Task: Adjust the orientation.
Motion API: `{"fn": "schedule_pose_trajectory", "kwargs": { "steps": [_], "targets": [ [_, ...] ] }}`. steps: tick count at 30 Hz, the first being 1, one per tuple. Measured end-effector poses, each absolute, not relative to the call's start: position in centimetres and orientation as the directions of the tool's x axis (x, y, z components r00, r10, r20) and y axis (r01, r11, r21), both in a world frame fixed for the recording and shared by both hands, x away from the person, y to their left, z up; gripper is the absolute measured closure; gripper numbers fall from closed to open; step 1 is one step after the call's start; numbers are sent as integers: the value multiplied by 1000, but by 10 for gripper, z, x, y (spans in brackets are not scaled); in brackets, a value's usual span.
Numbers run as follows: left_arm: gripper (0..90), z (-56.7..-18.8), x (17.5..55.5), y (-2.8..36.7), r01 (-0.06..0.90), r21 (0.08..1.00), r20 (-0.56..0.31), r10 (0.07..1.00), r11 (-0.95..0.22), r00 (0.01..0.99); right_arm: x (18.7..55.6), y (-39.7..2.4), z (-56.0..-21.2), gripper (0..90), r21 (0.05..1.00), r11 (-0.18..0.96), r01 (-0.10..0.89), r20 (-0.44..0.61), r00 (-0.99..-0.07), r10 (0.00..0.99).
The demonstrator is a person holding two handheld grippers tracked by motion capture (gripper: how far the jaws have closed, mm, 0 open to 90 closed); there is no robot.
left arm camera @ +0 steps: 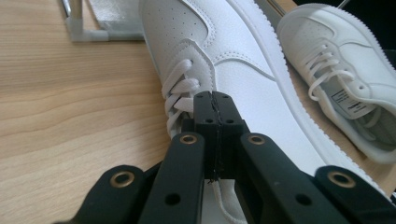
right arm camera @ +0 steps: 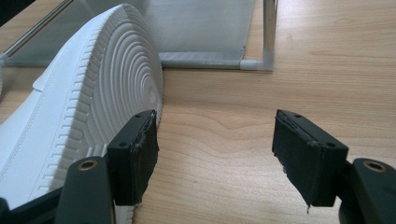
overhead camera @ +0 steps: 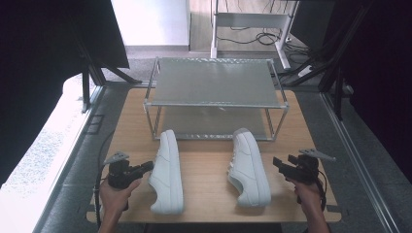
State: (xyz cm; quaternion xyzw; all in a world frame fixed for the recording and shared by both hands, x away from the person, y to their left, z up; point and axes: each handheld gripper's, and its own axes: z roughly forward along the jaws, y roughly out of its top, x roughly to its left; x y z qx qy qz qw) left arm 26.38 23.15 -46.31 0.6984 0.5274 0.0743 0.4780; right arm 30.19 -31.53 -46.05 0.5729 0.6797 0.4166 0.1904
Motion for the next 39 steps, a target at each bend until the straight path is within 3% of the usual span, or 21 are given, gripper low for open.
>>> {"fn": "schedule_pose_trajectory", "kwargs": {
  "steps": [11,15,19,21,22,30,39],
  "targets": [
    [900,-455,269,212,636,771,-413,777,21,475,303,-317,-462,316,778,-11,628,219,-255,942],
    [900,-450,278,190,622,783,-439,732,27,520,302,-317,-461,317,778,-8,629,216,-255,942],
    [900,-449,292,155,617,783,-370,741,-76,561,302,-320,-462,318,776,-13,631,216,-245,945],
    [900,-452,297,144,622,781,-429,681,-49,593,302,-320,-463,318,776,-18,630,217,-241,946],
    [900,-453,299,137,615,784,-402,692,-77,599,302,-321,-463,318,776,-17,631,217,-241,946],
    [900,-450,294,136,618,783,-422,669,-72,612,302,-323,-463,318,775,-16,632,213,-236,948],
    [900,-441,279,123,582,805,-380,655,-113,653,302,-322,-463,319,778,-10,628,203,-236,950]
  ]
}}
